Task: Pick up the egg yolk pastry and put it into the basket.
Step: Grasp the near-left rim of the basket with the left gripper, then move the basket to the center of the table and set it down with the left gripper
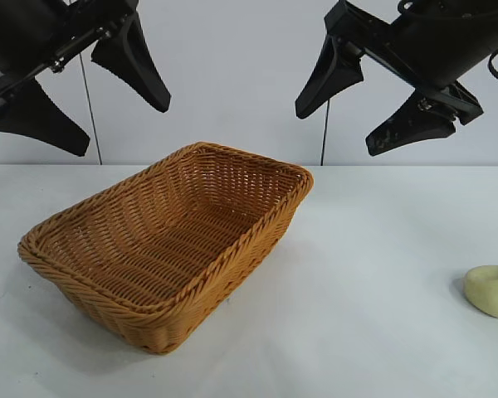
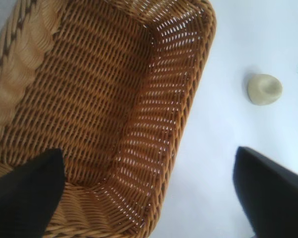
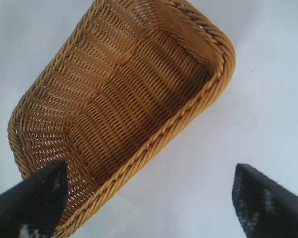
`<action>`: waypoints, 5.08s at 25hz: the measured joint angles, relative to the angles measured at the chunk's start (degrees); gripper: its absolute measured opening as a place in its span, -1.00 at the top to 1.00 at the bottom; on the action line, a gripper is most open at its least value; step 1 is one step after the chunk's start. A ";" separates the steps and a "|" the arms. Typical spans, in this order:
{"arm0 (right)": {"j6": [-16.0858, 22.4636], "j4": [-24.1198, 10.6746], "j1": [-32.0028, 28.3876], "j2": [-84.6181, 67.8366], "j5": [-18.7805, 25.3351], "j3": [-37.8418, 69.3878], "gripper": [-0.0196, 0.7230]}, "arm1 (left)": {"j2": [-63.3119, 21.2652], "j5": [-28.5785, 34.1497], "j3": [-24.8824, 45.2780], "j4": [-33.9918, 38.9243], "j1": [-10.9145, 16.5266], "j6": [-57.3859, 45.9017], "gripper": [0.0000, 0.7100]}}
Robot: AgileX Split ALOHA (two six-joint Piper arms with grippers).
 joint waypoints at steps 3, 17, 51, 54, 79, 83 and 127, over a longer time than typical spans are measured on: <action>0.00 0.00 0.00 0.00 -0.09 0.00 -0.79 | 0.00 0.00 0.00 0.00 0.00 0.00 -0.86; 0.00 0.00 0.00 0.00 -0.13 0.00 -0.79 | 0.00 0.00 0.00 0.00 0.00 0.00 -0.86; 0.00 0.04 0.00 0.00 -0.32 0.00 -0.79 | -12.05 -4.51 16.18 30.32 -10.20 -64.93 -0.86; 0.00 0.11 0.00 0.00 -0.32 0.00 -0.79 | -12.05 -7.00 17.95 35.22 -10.20 -74.60 -0.86; 0.00 0.16 0.00 0.00 -0.32 0.00 -0.79 | 9.22 -18.60 18.32 34.98 -10.20 -82.59 -0.86; 0.00 0.16 0.00 0.00 -0.32 0.00 -0.79 | 10.31 -20.50 18.32 33.21 -10.20 -81.41 -0.86; 0.00 -0.01 0.00 0.00 -0.09 0.00 -0.79 | 17.42 1.95 -6.31 22.33 -0.68 -37.14 0.77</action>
